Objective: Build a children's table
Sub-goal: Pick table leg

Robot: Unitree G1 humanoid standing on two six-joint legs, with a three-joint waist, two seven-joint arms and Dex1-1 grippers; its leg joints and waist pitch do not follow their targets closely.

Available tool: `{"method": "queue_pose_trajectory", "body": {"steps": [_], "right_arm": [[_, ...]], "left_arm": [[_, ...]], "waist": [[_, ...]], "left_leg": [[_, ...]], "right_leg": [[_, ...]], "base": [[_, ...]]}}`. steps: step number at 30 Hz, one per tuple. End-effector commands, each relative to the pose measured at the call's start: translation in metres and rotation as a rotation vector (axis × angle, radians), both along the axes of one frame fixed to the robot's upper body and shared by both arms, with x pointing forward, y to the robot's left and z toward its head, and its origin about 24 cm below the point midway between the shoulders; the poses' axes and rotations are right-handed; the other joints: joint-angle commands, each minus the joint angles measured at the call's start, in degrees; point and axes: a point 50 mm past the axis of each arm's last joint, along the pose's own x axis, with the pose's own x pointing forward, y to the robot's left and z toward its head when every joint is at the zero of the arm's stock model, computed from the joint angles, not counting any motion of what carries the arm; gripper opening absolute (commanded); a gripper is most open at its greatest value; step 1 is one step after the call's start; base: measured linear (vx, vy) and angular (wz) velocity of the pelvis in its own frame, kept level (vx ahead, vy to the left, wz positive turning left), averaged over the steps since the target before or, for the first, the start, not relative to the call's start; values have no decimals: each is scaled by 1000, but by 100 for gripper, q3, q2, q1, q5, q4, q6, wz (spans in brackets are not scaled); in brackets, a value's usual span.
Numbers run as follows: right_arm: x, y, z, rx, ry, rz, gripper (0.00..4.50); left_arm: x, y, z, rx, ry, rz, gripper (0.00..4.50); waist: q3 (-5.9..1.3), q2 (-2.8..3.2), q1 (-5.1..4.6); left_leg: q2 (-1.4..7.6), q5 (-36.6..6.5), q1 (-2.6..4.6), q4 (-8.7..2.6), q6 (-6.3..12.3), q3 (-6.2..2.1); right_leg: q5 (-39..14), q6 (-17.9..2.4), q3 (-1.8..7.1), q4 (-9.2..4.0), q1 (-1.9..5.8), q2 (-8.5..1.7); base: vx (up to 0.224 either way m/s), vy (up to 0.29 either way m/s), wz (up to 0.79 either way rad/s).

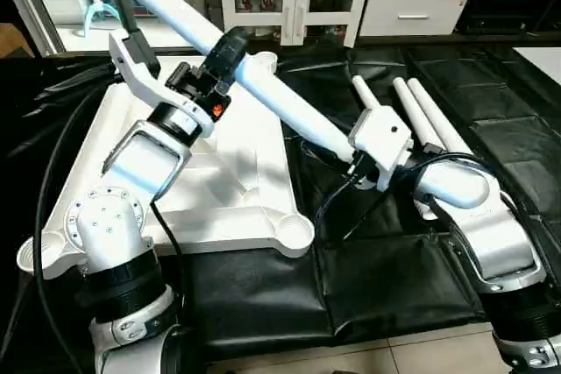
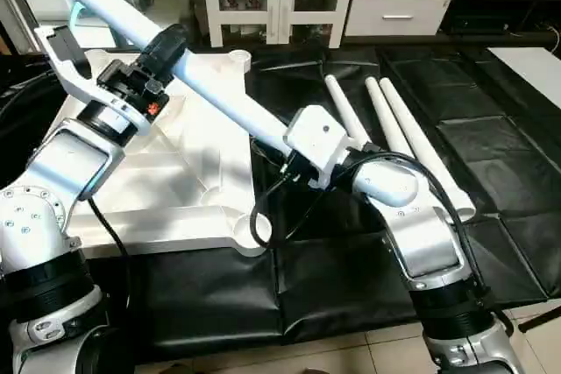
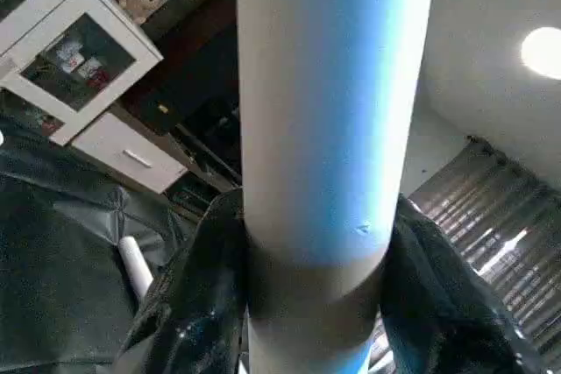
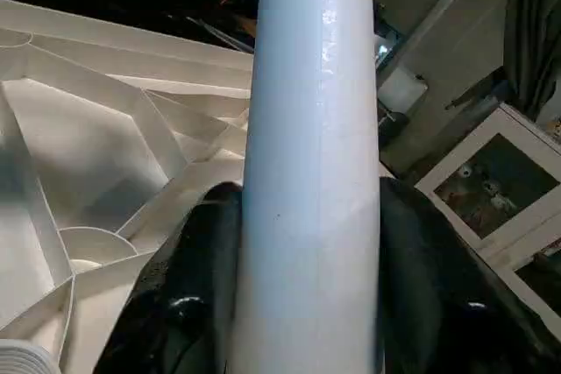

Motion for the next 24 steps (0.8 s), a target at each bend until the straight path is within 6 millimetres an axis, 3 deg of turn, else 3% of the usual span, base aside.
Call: {"method": "queue_pose_trajectory", "body": {"steps": [1,11,12,13,20,24], "right_arm": [[-3,1,4,-9,-33,14,185],[-2,0,2,-19,-34,5,185],[-2,0,1,-19,-33,1,241],[-1,-1,1,-17,-28,-10,255],[2,-3,-2,-30,-35,-48,319],[10,-4,-6,-58,-50,-138,346]], "left_arm": [[0,-3,0,-6,14,-18,190],[1,-1,3,-12,6,2,168],[1,0,4,-8,-2,10,168],[1,1,6,-4,-16,18,168],[-4,-5,14,99,-102,40,168],[-7,-15,16,322,-190,92,168]], "waist": [[-403,23,-2],[-402,45,-2],[-400,52,-2],[-407,42,-4],[-409,56,-8],[-403,62,-10]], "left_leg": [[340,-19,104,-438,292,-132],[341,-56,110,-443,251,-138],[340,-60,112,-443,247,-138],[343,-17,113,-441,252,-141],[354,-19,121,-446,221,-144],[355,-2,123,-451,196,-147]], "right_leg": [[568,-1539,280,-360,339,-417],[511,-1518,277,-359,338,-413],[517,-1516,276,-364,335,-410],[589,-1514,274,-352,339,-409],[619,-1513,274,-354,340,-415],[563,-1437,270,-352,332,-413]], "base": [[0,0,0],[0,0,0],[0,0,0],[0,0,0],[0,0,0],[0,0,0]]}}
